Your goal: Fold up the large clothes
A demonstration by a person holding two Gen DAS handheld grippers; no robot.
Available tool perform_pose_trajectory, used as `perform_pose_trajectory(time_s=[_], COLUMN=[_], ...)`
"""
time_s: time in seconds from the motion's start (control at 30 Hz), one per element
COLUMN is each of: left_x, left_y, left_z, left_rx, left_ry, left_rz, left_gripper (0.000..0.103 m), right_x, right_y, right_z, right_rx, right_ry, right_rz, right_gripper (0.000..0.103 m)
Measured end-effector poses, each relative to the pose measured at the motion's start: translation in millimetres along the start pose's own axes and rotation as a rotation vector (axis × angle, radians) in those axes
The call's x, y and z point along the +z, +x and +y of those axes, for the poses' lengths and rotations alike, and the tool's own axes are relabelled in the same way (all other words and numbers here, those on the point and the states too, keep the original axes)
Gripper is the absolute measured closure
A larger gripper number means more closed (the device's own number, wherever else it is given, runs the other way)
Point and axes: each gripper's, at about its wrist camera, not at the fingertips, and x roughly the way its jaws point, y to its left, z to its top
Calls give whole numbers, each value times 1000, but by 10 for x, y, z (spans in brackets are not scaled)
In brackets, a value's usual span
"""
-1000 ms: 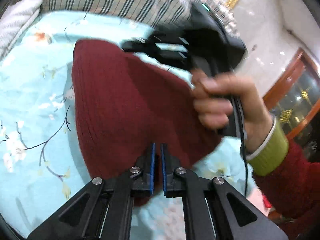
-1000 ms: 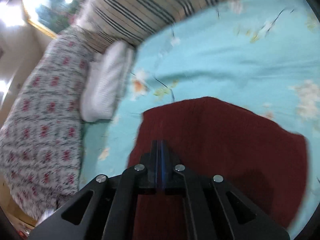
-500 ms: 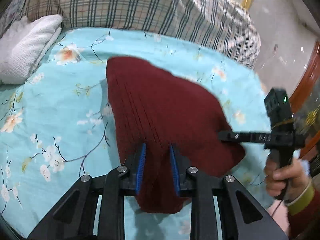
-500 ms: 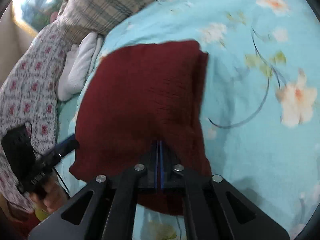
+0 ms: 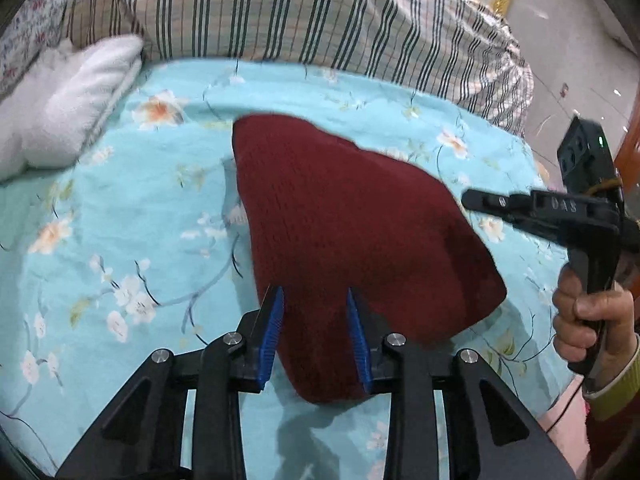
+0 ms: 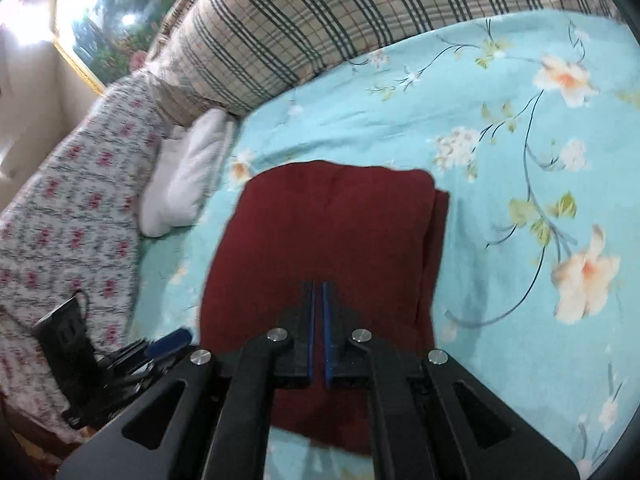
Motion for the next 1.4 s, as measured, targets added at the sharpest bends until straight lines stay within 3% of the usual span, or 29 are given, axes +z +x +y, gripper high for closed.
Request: perform_pose_trajectory(time_s=[0.17, 0.57, 0.83, 0.97, 1.2, 1.3, 1.37, 1.4], left_x=[-54, -50, -41, -34, -2, -10, -23, -30], left_y=[139, 231, 227, 233, 123, 36, -21, -54], left_z=[-87, 19, 16, -4, -8, -43, -80, -112], left_rx=[39, 25, 27, 30, 34, 61, 94, 110], left_ry=[55, 4, -12, -12, -43, -47, -34, -25], left_rz=[20, 36, 33, 35, 46, 38, 32, 26], left_gripper=[68, 60, 60, 60, 60, 58, 55, 53], right_x=[30, -34, -81, -205, -205, -249, -292, -319], right_y=[343, 462, 149, 274, 108, -57, -114, -150], right_z=[-188, -288, -173, -122, -75, 38, 84, 100], right_rx=[-111, -127, -93, -147, -92, -82, -80, -82], right_ry=[18, 36, 44, -13, 16, -6, -9, -13], right_rz=[70, 71, 18, 83, 62, 43, 37, 32], right_gripper=[100, 100, 99, 98, 97, 87, 70, 68])
